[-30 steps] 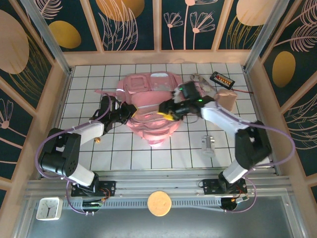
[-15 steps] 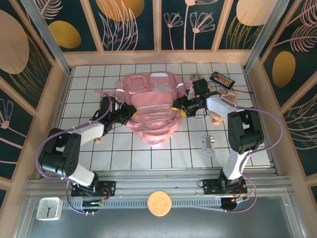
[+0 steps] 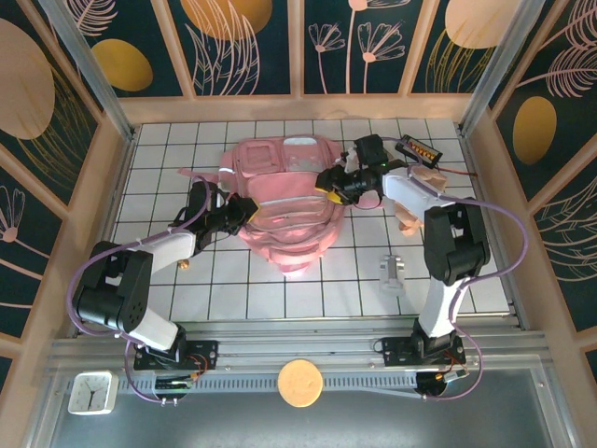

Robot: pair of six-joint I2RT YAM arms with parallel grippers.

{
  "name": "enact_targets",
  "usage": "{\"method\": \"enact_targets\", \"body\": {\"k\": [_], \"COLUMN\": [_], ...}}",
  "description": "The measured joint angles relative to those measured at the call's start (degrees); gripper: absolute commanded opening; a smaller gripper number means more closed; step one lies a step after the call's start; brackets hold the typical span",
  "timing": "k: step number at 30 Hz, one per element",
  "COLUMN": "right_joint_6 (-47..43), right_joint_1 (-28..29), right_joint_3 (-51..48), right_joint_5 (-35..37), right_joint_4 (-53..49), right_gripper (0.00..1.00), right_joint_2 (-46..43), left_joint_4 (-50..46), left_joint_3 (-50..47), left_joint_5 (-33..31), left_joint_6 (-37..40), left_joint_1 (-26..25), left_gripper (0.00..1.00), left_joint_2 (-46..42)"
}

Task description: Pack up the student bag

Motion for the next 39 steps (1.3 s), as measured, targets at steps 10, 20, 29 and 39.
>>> {"method": "enact_targets", "body": {"k": [10, 20, 29, 39], "right_joint_6": [0.28, 1.44, 0.81, 0.72], "right_joint_1": [0.92, 2.67, 3.39, 4.79], "right_joint_3": [-2.36, -3.08, -4.79, -6.54], "right_joint_5": [2.05, 3.65, 7.41, 7.76], "right_joint_4": [0.46, 0.61, -0.72, -1.27], "right_gripper": [0.53, 0.54, 0.56, 0.54], "right_joint_2": [-0.66, -0.92, -3.48, -4.15], "left_joint_4": [-0.02, -0.46, -0.48, -0.52], "left_joint_3": [0.0, 0.0, 0.0, 0.0], "left_joint_5": [1.05, 1.49, 1.88, 2.47], "left_joint_6": [0.55, 1.42, 1.81, 1.86], "left_joint_1": [0.13, 0.39, 0.48, 0.72], "left_gripper": [0.0, 0.0, 0.0, 0.0], "left_joint_2": [0.0, 0.0, 0.0, 0.0]}}
